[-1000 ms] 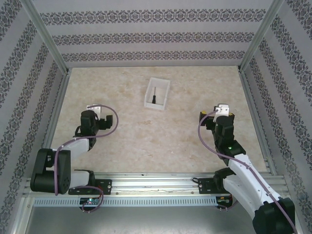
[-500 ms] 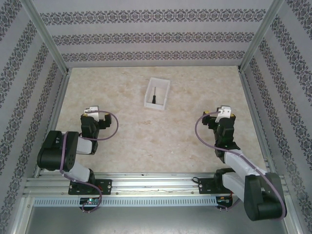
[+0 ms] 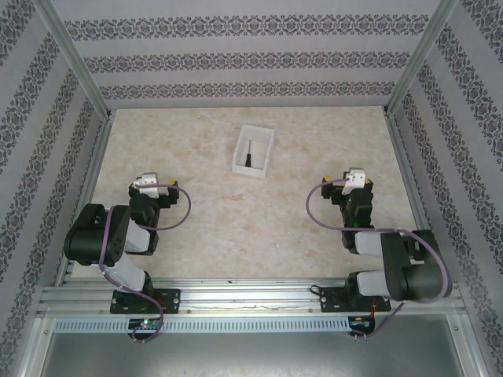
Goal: Put the screwdriver in the bin
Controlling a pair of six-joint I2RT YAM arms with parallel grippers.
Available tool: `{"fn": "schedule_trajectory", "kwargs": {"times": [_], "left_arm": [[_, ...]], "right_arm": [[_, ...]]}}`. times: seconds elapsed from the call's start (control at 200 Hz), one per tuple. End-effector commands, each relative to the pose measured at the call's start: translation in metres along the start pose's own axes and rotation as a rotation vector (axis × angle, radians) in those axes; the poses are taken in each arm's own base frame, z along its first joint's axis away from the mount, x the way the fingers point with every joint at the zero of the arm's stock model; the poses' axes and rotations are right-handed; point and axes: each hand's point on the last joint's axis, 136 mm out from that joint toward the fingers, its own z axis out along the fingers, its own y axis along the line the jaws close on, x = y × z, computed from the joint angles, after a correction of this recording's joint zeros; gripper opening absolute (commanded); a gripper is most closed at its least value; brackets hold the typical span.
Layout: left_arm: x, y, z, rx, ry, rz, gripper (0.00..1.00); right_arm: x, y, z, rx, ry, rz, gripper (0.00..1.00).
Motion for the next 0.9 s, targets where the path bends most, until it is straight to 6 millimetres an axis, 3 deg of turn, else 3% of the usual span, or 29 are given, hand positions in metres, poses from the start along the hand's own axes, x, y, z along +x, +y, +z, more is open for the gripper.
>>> {"fn": "schedule_trajectory", "kwargs": {"times": [0.0,0.125,0.155,0.3,0.894], "left_arm": [[-0.011,0.005,0.007,-0.025,-0.010,-0.025,0.99],[-0.006,0.006,0.019,-0.040,0.060,-0.022,0.99],[-0.006,0.005,0.022,-0.032,0.071,-0.017,0.99],[-0.005,-0.006,0.031,0.020,0.116,0.005,0.99],[-0.004,-0.007,0.030,0.027,0.117,0.009,0.99]], "right_arm": [[-0.017,0.006,0.015,-0.033,-0.055,0.003,0.98],[-0.004,0.009,0.032,-0.054,0.026,0.004,0.98],[-0.012,0.008,0.040,-0.051,0.051,0.012,0.98],[-0.013,0.007,0.039,-0.060,0.027,0.027,0.98],[-0.015,0.008,0.039,-0.062,0.011,0.021,0.98]]}}
